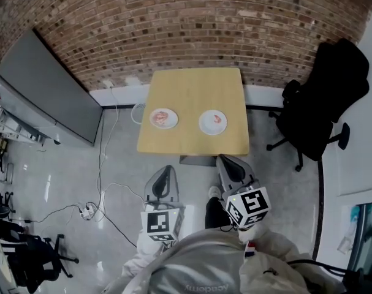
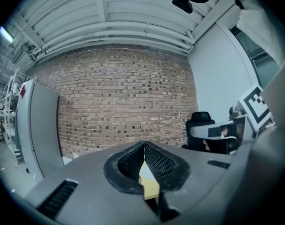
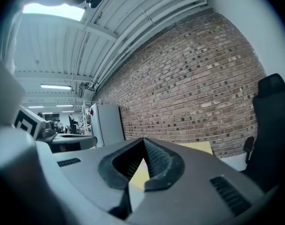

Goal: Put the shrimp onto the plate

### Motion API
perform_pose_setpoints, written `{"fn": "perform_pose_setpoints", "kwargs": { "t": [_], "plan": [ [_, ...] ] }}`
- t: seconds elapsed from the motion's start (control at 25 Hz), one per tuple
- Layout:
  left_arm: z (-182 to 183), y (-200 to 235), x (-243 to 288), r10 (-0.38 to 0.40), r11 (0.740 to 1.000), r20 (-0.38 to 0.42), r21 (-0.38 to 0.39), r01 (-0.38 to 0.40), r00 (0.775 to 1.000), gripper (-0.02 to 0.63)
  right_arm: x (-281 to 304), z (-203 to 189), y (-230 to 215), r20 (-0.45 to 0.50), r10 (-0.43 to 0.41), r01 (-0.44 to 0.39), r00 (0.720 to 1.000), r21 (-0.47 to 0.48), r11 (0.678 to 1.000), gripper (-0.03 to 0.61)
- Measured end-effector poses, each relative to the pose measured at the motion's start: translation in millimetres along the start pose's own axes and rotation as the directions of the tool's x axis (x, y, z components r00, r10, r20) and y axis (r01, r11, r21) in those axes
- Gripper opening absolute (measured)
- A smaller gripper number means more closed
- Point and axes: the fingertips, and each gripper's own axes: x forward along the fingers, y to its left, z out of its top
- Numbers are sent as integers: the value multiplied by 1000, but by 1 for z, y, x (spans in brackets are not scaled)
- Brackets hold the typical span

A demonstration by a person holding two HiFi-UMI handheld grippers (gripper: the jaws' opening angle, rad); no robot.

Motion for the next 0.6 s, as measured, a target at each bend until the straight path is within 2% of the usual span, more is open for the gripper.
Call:
{"fn": "perform_pose_setpoints", "kwargs": {
  "t": [0.36,0.6],
  "plan": [
    [6,21,141,8,1000,-37,-20,-9,999,12,106,16,-87,-56,3,-3,998,6,1000,23],
    [10,29,199,31,999,-61,-10,-31,998,12,150,22,-127,-63,27,-25,998,27,999,23]
  ]
}}
